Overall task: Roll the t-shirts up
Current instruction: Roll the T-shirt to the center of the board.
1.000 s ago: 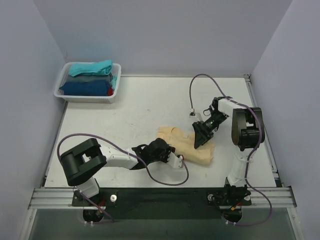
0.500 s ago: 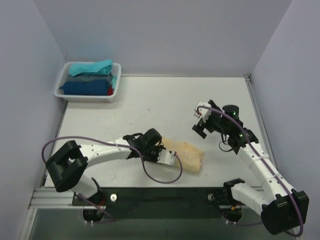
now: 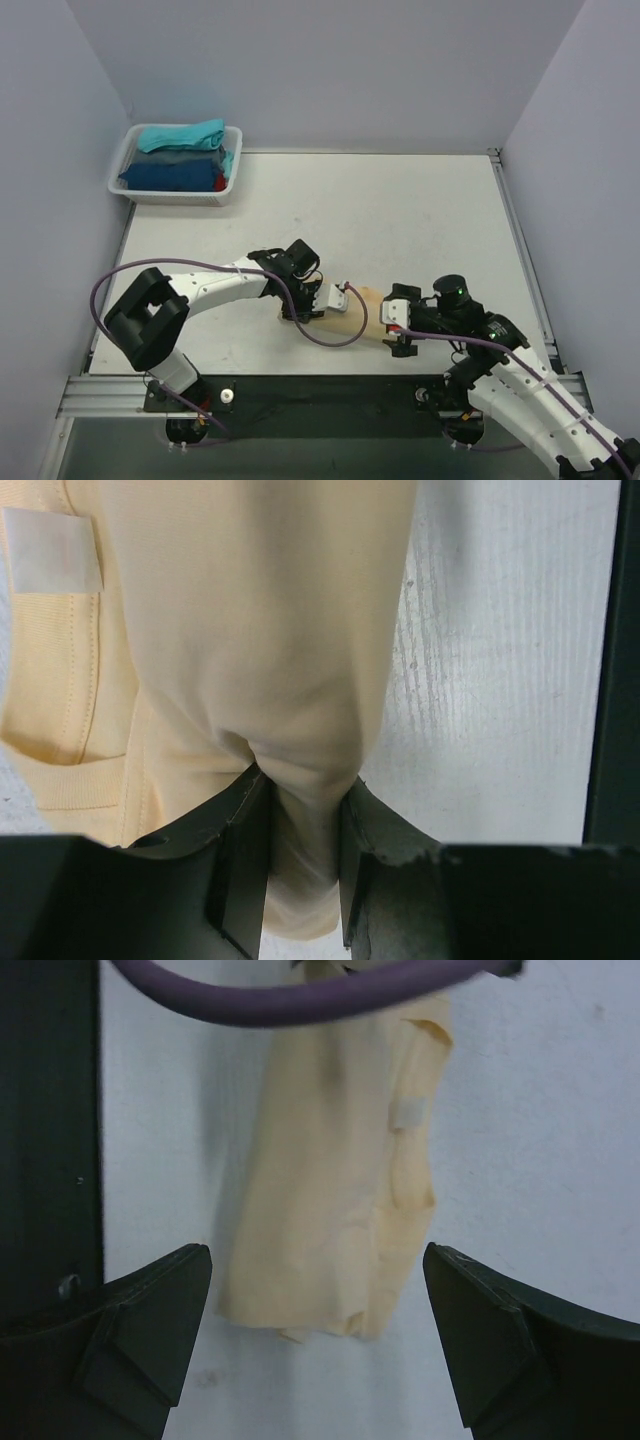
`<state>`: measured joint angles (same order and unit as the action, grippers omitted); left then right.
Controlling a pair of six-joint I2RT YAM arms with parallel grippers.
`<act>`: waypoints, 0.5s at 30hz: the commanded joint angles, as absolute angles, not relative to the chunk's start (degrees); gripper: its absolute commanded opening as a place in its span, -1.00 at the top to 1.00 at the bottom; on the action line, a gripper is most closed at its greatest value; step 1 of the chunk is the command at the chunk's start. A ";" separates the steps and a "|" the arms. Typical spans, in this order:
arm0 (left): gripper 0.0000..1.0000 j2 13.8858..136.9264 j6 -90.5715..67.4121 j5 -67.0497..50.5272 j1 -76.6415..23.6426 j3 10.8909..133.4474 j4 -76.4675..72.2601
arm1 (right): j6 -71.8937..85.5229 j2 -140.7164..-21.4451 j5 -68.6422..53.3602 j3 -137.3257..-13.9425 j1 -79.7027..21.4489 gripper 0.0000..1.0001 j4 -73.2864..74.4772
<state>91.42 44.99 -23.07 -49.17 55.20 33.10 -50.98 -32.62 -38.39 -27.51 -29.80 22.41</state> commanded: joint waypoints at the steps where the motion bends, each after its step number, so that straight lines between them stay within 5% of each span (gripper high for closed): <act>1: 0.56 94.83 42.10 -29.27 -48.69 57.83 37.79 | -47.91 -33.83 -40.78 -26.19 -36.72 -0.83 24.43; 15: 0.58 96.68 45.26 -33.48 -44.48 60.29 41.04 | -46.33 -46.92 -30.59 -21.27 -41.56 -0.65 11.62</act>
